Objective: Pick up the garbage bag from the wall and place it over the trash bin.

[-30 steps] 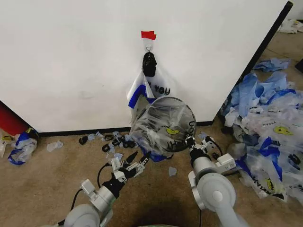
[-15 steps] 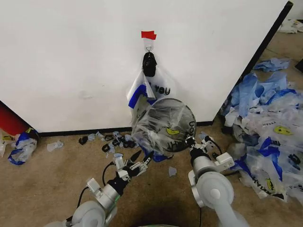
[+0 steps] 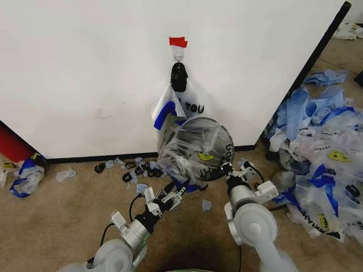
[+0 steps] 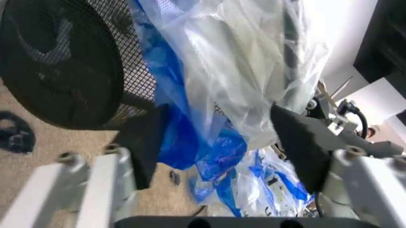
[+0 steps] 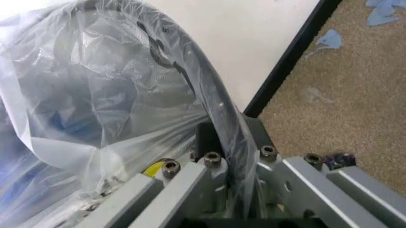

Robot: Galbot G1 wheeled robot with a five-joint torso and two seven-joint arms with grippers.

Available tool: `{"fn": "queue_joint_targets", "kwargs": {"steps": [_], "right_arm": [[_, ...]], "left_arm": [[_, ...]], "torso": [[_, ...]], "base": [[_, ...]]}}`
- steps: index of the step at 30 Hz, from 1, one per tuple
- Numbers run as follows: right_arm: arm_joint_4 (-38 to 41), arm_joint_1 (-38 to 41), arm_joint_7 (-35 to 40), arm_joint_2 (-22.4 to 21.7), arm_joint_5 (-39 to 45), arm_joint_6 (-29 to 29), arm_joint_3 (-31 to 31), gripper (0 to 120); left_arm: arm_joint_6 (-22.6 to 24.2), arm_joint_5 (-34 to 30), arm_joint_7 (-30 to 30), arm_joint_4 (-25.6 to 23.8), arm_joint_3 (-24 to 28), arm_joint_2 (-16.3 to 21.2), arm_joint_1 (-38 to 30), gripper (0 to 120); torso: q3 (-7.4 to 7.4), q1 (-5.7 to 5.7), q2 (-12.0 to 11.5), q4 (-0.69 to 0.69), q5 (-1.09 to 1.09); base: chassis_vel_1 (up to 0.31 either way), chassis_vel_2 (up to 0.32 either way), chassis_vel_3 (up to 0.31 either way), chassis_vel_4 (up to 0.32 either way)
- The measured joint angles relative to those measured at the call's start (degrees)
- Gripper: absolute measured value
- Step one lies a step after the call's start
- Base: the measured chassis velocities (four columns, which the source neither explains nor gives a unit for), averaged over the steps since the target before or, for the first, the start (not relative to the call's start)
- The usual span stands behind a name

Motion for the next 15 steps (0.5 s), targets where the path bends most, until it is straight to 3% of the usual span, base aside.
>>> {"fn": "queue_joint_targets", "kwargs": {"steps": [15], "right_arm": [[-0.2,0.0,-0.3,0.4,-0.4,0.0,-0.2,0]], "left_arm": [[0.0,0.6,-0.5,0.0,-0.2,-0.5,0.5,7]], "torso": [[0.00,0.00,0.0,-0.01,0.00]], "base": [[0.000,0.000,0.000,0.000]]}}
